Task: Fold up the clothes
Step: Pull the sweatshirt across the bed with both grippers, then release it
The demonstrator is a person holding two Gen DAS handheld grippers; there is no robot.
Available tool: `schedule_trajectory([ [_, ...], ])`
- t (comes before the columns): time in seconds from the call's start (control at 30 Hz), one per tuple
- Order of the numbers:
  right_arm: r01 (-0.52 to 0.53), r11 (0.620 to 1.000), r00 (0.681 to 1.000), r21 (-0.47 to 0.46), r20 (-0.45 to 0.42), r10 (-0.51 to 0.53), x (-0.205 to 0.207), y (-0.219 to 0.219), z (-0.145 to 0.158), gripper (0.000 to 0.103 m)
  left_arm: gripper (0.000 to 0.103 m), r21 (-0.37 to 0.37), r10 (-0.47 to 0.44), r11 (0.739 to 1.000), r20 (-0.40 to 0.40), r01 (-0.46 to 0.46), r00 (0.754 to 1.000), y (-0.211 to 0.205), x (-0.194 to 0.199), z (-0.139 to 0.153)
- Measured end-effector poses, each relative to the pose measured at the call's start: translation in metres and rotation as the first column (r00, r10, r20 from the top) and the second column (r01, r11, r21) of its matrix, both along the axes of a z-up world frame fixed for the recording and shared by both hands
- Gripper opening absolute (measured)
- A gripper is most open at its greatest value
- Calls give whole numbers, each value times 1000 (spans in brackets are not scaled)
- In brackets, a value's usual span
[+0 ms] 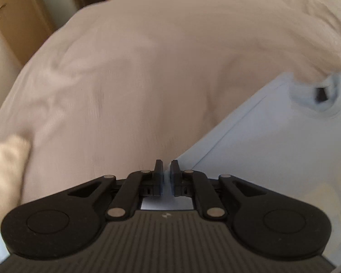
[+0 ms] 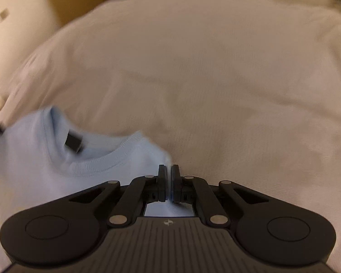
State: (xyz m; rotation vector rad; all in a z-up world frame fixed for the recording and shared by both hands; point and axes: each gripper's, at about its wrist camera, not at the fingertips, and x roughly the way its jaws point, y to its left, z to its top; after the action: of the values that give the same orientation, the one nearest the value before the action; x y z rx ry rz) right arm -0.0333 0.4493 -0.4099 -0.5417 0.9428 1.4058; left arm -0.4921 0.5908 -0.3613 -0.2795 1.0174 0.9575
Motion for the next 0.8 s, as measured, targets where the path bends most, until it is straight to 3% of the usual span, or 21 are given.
schedule_trajectory([
  [0.1,97,995,995,9,28,-98,0,-11,-8,1,9,58,5,998,-150,3,989,1,31,-21],
  [0.17,106,994,991,-37,84,-103,-11,-5,-20,2,10,106,20,994,-163,-2,986,0,44,-8],
  [0.2,119,992,987,-35,110,-114,-16,-3,-19,5,13,109,31,994,-111,-19,993,0,44,5],
  [0.23,132,991,983,-31,135,-127,-21,-1,-18,19,18,101,35,994,-56,-29,998,-1,44,16],
  [0.3,170,985,976,32,136,-173,-30,-9,-3,34,16,80,29,996,49,-33,998,-3,45,38],
  [0.33,179,981,974,75,127,-188,-35,-16,5,38,16,48,-15,999,91,11,996,-5,48,44],
  [0.4,194,969,972,153,106,-211,-44,-28,20,38,16,-46,-141,987,178,151,974,-10,61,48],
  [0.47,118,985,991,125,52,-125,-57,-31,17,37,16,-83,-245,960,207,266,947,-15,79,36],
  [0.53,41,997,996,69,82,-47,-70,-24,2,36,16,-105,-285,946,191,308,939,-9,102,15],
  [0.63,21,1000,993,21,116,-23,-71,-3,-24,32,14,-130,-226,960,158,247,961,24,127,-20],
  [0.7,71,997,990,-19,123,-68,-55,14,-40,28,16,-141,-141,976,176,167,974,45,132,-26],
  [0.8,270,962,957,42,97,-273,-33,13,-35,30,16,-124,-23,991,224,52,974,59,125,-13],
])
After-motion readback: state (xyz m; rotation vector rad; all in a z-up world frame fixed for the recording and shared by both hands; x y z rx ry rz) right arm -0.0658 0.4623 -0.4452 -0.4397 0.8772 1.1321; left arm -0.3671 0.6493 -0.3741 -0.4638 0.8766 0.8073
